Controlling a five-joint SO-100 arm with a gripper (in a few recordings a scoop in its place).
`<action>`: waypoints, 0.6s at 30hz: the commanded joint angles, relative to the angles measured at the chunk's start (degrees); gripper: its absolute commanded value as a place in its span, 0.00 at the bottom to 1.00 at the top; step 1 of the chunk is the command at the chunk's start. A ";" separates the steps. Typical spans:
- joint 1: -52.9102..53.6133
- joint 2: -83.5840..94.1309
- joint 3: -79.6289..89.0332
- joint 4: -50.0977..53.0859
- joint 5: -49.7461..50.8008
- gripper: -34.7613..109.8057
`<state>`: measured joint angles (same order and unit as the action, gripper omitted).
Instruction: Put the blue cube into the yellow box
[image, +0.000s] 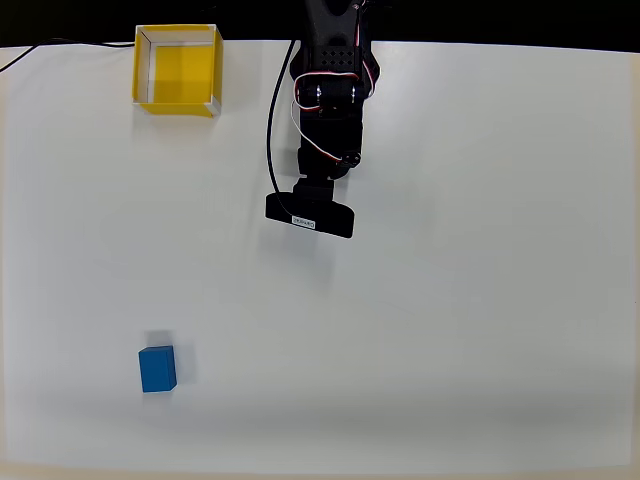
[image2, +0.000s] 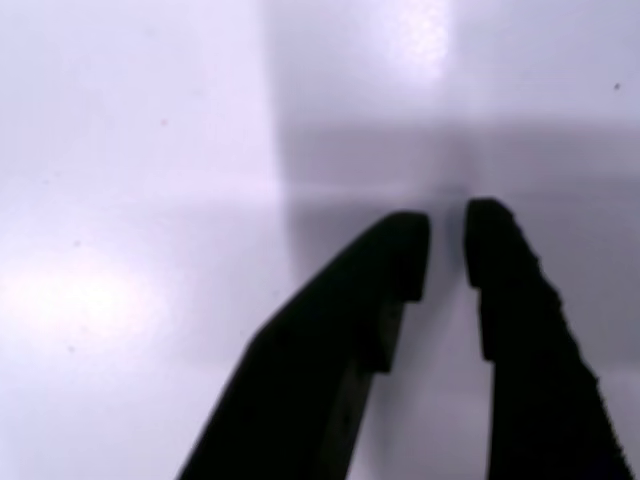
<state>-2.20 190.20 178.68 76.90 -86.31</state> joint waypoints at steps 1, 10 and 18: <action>-0.18 1.49 1.49 0.88 -5.36 0.24; -0.18 1.49 1.49 0.88 -5.36 0.24; 5.19 0.18 0.88 -6.77 -8.79 0.30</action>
<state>-0.26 190.20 178.68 75.85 -93.34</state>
